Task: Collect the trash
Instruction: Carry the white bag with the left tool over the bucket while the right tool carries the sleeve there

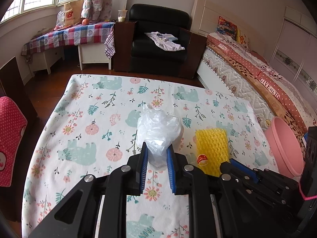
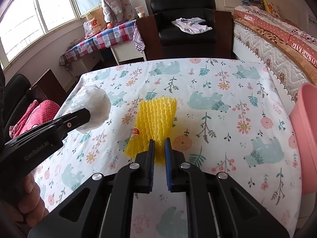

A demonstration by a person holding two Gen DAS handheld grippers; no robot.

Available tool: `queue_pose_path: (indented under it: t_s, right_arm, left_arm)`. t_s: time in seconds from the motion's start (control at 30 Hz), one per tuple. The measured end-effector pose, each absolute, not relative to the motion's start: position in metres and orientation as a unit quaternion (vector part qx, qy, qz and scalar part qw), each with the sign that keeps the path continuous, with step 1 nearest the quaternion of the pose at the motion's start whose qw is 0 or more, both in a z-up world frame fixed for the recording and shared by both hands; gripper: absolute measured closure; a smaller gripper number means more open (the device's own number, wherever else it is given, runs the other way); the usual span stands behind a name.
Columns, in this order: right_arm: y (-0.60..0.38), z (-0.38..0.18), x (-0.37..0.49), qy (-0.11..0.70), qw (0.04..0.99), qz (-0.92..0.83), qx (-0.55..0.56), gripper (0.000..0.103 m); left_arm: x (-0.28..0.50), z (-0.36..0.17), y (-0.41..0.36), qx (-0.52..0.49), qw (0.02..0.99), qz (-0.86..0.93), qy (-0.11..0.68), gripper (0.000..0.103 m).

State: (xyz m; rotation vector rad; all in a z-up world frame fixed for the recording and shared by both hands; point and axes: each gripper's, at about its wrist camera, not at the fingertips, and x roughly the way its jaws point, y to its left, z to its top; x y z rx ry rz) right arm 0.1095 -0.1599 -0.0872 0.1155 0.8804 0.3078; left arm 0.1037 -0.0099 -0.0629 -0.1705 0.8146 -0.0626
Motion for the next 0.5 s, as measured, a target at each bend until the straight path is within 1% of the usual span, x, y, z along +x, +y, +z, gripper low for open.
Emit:
queue_pose_path:
  t_s: [0.5]
  right_arm:
    - [-0.191,-0.051,0.072,0.382,0.913,0.134,0.051,0.093]
  left_arm:
    - [0.079,-0.044,-0.044,-0.06,0.922,-0.018,0.382,0.086]
